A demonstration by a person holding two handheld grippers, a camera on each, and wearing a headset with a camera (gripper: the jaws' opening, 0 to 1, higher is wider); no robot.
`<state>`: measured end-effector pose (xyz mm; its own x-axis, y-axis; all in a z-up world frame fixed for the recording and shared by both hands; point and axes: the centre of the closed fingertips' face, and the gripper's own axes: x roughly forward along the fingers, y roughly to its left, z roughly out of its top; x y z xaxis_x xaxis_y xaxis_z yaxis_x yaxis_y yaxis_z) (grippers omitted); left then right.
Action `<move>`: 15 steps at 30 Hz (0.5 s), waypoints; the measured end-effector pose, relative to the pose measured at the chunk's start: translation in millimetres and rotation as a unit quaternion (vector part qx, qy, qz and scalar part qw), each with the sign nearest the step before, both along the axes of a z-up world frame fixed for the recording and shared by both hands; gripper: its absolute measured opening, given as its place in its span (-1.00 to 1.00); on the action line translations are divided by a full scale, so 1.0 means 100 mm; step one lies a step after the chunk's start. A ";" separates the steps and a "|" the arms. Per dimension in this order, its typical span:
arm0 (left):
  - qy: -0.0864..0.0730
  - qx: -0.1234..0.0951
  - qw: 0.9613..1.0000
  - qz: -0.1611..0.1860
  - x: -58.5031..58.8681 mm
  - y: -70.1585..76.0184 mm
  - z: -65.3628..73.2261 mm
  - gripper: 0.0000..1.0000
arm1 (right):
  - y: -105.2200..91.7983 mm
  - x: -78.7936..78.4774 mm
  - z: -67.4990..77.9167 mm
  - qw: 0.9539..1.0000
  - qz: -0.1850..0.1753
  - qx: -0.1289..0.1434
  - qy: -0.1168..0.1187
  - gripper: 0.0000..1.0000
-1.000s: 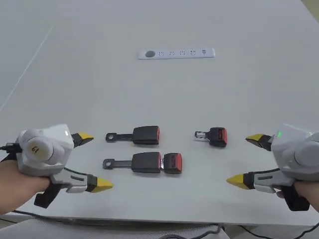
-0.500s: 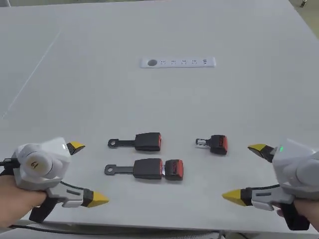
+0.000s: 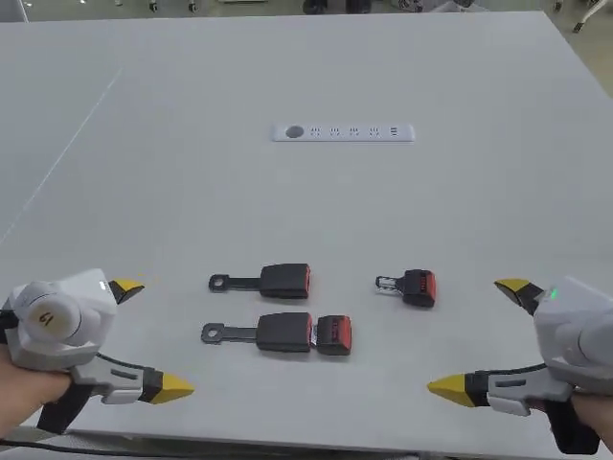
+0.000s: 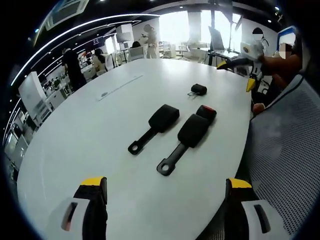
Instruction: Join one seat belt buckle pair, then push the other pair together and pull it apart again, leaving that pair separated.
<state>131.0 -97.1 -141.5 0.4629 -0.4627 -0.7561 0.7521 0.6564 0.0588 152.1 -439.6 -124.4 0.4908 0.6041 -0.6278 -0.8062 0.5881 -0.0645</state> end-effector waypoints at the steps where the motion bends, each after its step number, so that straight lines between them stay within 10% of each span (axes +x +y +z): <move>1: 0.000 -0.001 1.000 0.002 -0.01 0.05 -0.01 1.00 | 0.01 -0.01 0.01 1.000 0.002 -0.002 -0.002 1.00; 15: -0.003 0.001 1.000 0.021 0.01 0.11 0.00 1.00 | 0.05 -0.08 0.04 1.000 0.008 0.004 0.005 0.99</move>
<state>132.2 -86.5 -141.3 0.4862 -0.4412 -0.7543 0.7242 0.6865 0.0652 143.6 -434.7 -120.7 0.4749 0.6167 -0.6278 -0.8160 0.5757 -0.0517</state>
